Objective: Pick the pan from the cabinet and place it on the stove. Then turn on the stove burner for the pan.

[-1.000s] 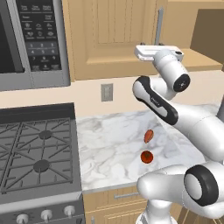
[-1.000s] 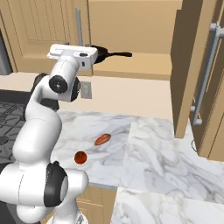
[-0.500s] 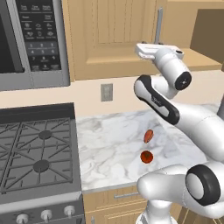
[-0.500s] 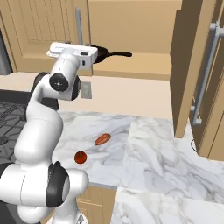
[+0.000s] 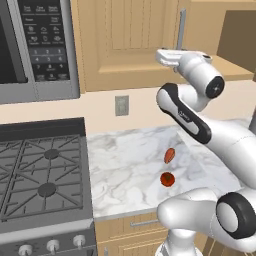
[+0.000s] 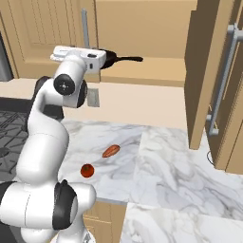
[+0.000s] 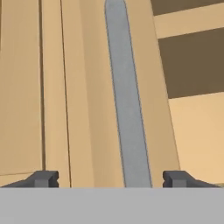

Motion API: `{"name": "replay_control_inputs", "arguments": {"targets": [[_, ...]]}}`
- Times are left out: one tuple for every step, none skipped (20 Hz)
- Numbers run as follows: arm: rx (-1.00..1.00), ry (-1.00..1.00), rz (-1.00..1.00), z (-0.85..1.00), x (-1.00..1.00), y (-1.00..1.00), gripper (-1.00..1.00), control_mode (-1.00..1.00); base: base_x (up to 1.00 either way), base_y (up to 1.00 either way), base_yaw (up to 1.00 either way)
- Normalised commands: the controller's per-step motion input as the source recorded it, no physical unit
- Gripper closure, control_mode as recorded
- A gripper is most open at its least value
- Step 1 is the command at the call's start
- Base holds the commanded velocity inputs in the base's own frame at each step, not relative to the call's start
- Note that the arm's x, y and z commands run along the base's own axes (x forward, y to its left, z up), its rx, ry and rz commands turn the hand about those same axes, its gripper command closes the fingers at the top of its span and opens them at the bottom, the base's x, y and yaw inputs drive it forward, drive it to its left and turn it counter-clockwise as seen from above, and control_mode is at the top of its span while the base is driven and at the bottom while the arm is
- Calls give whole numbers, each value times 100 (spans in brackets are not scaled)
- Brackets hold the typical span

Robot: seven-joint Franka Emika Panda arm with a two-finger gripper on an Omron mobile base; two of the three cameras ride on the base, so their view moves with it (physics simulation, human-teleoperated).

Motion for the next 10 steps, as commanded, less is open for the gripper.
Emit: {"name": "replay_control_inputs", "arguments": {"targets": [[-8,10,0,-17,0,26,-100,-100,0,0,0],[-8,9,0,-14,0,30,-100,-100,0,0,0],[-8,8,-1,-12,0,32,-100,-100,0,0,0],[-8,8,-2,-11,0,33,-100,-100,0,0,0],[-9,8,-4,-13,0,36,-100,-100,0,0,0],[-10,7,0,-19,0,5,-100,-100,0,0,0],[-8,8,0,-17,0,8,-100,-100,0,0,0],[-6,6,0,-12,0,13,-100,-100,0,0,0],[-4,6,-1,-8,0,11,-100,-100,0,0,0],[-3,1,0,-8,0,0,-100,-100,0,0,0]]}}
